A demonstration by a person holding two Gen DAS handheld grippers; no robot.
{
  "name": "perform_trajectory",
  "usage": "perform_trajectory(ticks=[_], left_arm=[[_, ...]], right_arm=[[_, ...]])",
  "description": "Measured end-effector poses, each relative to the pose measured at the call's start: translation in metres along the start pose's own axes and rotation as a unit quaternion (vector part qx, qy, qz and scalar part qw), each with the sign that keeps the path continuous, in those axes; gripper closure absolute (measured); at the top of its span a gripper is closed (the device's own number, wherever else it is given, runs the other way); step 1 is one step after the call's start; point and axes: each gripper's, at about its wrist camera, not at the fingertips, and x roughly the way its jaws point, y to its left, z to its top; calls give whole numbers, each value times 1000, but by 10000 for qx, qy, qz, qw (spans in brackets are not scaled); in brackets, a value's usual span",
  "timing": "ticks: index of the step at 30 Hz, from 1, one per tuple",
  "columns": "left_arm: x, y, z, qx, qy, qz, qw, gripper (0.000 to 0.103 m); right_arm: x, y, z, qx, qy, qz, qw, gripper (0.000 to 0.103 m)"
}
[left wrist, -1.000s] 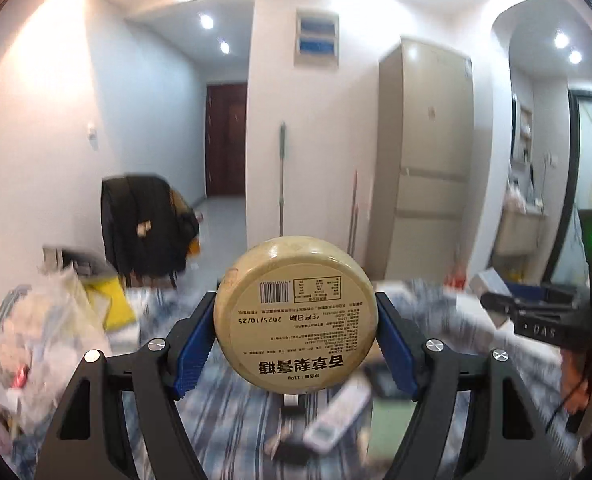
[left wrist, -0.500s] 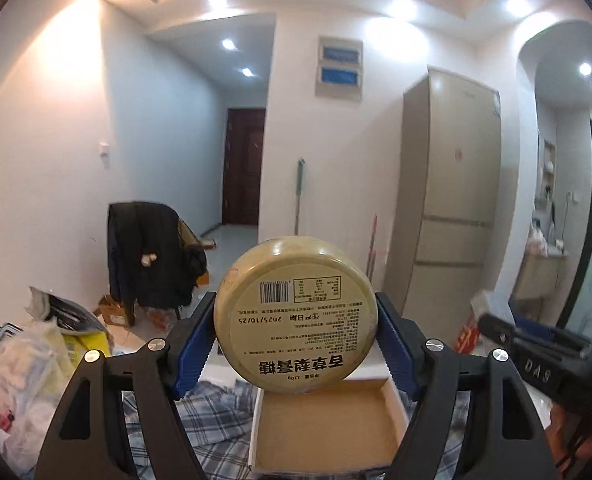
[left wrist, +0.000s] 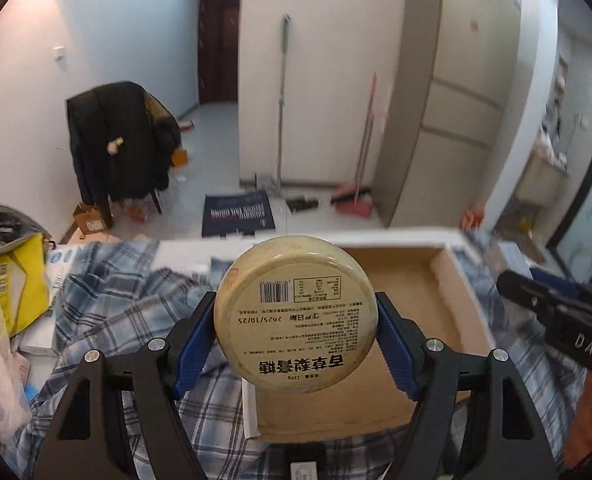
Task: Organize rigid objects
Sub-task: 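Carry the tin and grey box into the cardboard box and release both, then withdraw both tools up from the cardboard box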
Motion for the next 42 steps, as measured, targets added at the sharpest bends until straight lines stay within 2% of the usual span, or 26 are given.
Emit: perform_trajectory(ticks=[4,9,14,17,22,29,33,37,39,40,42], left_arm=[[21,-13,-8,335,497,170,9981,26],[39,-26,-24,704,1072,434,9908,26],[55,-26,-35,711,1470,485,9854,26],[58,-29,-36,763,1476,587,9843,26],[54,-27,-34,677,1488,480,9854,26],[53,-28,-32,697,1602,528,9832,26],[46,-30,-30,793,1514,504,9840,26],[30,-26,-20,639,1233,444,9893,26],[15,-18,-11,405,910,368,9943,26],[9,-15,-8,330,787,362,9957,26],[-4,-9,-2,185,502,361,9979,18]], right_arm=[[12,0,-9,-17,213,-129,9997,57],[18,8,-13,-277,263,-226,9990,57],[21,7,-13,-178,281,-209,9992,57],[24,4,-13,-108,335,-230,9991,57],[31,2,-16,-96,459,-224,9986,57],[43,0,-20,11,731,-33,9973,57],[45,1,-21,-5,767,-62,9970,57],[43,3,-21,-64,729,-48,9973,59],[42,5,-21,-118,700,-74,9974,68],[42,6,-21,-155,704,-88,9974,69],[45,7,-21,-201,728,-111,9971,70]])
